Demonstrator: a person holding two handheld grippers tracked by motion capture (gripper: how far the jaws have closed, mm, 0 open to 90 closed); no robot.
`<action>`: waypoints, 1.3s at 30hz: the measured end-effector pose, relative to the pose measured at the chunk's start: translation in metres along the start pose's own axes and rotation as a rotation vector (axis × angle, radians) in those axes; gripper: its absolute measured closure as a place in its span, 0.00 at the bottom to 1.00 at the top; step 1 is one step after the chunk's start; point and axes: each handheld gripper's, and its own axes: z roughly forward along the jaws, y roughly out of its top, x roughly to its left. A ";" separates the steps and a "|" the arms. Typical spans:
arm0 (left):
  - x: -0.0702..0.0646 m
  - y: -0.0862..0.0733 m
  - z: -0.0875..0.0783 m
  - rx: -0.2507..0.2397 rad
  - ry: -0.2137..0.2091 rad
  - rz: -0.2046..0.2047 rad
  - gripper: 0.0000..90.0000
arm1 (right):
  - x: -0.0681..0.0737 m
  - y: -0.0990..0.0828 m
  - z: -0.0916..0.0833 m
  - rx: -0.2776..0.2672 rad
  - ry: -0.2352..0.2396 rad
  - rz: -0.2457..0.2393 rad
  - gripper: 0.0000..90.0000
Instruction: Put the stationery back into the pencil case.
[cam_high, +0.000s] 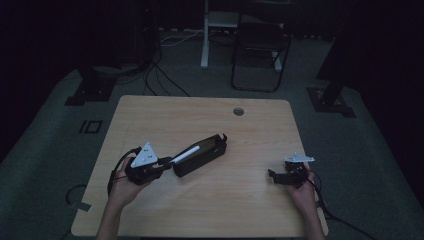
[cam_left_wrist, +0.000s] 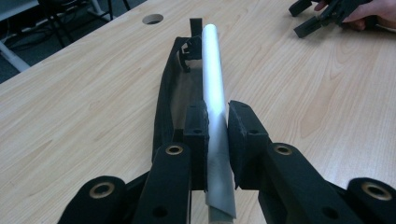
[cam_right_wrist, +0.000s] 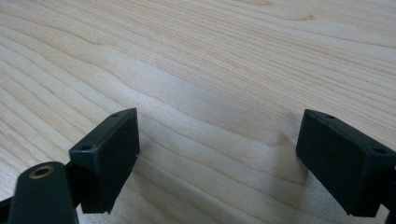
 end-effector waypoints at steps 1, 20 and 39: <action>0.001 0.000 0.000 0.000 0.001 -0.001 0.88 | 0.000 0.000 0.000 0.000 0.000 0.000 0.15; 0.007 0.007 0.003 -0.010 0.007 -0.001 0.88 | 0.000 0.000 0.000 0.000 0.000 0.000 0.15; 0.013 0.018 0.013 -0.019 0.001 -0.006 0.88 | 0.000 0.000 0.000 0.000 0.000 0.000 0.15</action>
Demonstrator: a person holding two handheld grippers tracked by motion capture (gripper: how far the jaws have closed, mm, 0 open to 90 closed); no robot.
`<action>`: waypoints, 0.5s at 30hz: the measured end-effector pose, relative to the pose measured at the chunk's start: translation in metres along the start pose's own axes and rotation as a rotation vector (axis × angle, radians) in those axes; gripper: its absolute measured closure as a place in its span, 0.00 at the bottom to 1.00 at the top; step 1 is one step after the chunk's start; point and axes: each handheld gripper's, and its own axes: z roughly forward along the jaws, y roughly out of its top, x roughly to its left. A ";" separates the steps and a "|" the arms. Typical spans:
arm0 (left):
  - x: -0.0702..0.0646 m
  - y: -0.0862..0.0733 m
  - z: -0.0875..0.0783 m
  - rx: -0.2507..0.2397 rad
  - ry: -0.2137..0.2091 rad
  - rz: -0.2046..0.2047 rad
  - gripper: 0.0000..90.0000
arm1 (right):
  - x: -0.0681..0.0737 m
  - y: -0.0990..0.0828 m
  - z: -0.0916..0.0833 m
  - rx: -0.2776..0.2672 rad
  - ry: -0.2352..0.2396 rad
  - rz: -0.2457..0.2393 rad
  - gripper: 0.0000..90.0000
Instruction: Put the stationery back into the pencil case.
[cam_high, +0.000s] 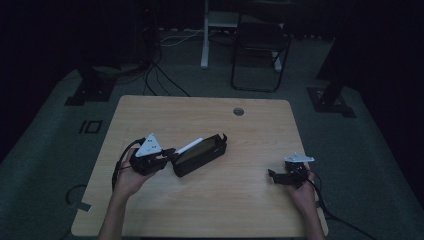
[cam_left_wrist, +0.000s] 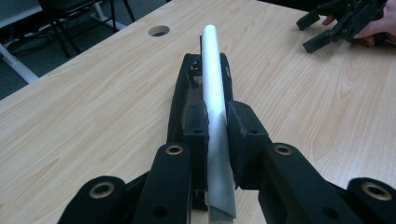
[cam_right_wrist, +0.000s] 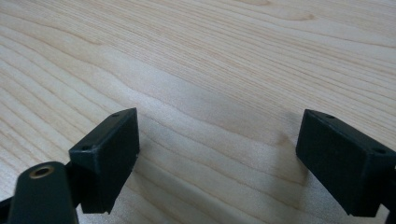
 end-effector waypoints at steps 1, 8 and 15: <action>0.000 0.001 0.001 0.000 -0.001 0.000 0.88 | 0.000 0.000 0.000 0.000 0.000 0.000 0.15; 0.002 0.006 0.004 -0.002 -0.004 0.001 0.88 | 0.000 0.000 0.000 0.000 0.000 0.000 0.15; 0.003 0.008 0.009 -0.004 -0.008 -0.002 0.88 | 0.000 0.000 0.000 0.000 0.000 0.001 0.15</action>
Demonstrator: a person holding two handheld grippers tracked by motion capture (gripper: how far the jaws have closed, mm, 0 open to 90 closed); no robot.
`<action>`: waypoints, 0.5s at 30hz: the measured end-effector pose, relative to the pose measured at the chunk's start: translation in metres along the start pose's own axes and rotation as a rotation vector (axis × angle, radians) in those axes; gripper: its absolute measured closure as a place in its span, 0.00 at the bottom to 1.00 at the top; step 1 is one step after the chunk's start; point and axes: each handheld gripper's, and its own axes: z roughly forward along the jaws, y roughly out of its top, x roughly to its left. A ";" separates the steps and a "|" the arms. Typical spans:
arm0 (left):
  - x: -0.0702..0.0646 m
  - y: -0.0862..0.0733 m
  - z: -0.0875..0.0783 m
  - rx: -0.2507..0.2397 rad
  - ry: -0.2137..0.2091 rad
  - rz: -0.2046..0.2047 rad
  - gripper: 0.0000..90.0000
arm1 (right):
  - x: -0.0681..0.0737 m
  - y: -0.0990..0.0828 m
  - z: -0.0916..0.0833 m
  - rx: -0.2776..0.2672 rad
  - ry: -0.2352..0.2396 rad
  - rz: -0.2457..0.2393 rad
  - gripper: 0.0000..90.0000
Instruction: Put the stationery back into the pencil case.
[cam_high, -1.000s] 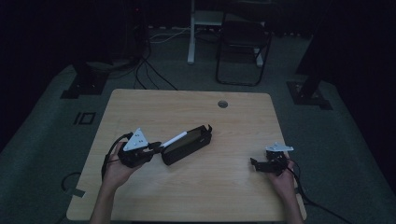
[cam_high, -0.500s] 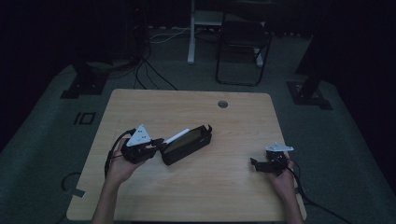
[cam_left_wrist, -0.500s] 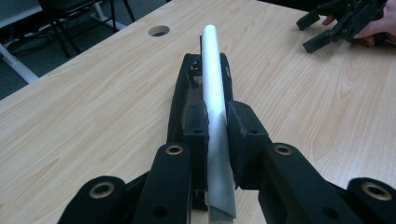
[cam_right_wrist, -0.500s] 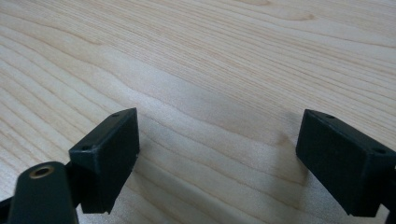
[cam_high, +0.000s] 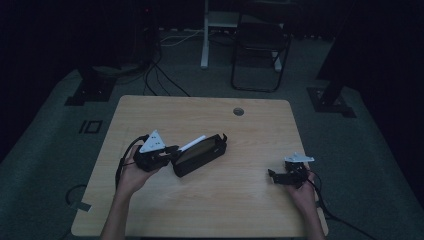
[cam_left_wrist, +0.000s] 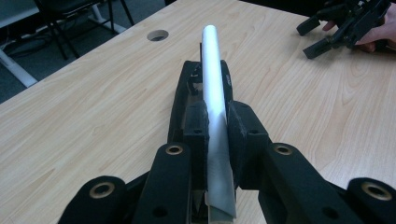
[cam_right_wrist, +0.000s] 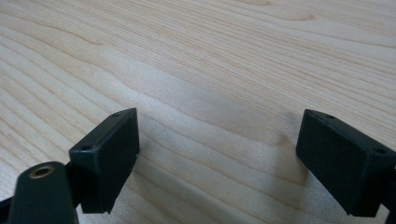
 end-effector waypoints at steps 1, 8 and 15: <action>0.000 0.001 0.001 0.000 0.001 0.000 0.88 | 0.000 0.000 0.000 0.000 0.000 0.000 0.15; 0.002 0.002 0.005 0.003 -0.002 -0.007 0.88 | 0.000 0.000 0.000 0.000 0.000 0.000 0.15; 0.005 0.004 0.009 0.006 -0.004 -0.015 0.88 | 0.000 0.000 0.000 0.000 0.000 0.000 0.15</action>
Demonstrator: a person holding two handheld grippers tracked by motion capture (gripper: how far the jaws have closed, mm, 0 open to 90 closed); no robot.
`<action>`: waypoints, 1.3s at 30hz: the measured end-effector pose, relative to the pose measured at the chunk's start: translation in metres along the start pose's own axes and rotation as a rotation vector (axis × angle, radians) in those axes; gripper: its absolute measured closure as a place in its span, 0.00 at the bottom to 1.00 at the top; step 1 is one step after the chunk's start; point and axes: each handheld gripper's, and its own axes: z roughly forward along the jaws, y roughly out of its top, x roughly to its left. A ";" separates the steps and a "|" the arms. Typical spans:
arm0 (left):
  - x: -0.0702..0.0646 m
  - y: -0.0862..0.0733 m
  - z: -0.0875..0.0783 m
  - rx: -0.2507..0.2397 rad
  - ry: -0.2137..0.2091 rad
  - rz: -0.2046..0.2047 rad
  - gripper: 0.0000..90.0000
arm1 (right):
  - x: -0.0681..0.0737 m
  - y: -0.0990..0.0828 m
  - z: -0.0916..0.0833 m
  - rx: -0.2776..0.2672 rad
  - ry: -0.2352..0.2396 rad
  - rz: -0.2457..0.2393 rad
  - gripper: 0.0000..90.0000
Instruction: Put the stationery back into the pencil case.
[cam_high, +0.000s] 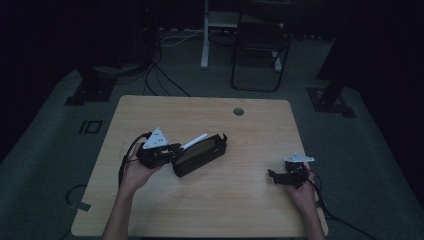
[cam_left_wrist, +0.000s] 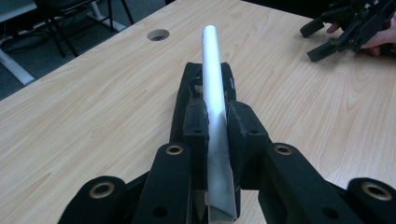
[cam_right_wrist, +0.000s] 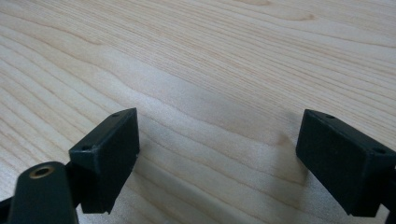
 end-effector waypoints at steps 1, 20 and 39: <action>0.000 0.001 0.001 0.001 -0.001 0.000 0.88 | 0.000 0.000 0.000 0.000 0.000 0.000 0.15; 0.004 0.008 0.019 0.013 0.003 -0.006 0.88 | 0.000 0.000 0.000 0.000 0.000 0.000 0.15; 0.010 0.007 0.035 0.017 0.007 -0.032 0.88 | 0.000 0.000 0.000 0.000 0.000 0.000 0.15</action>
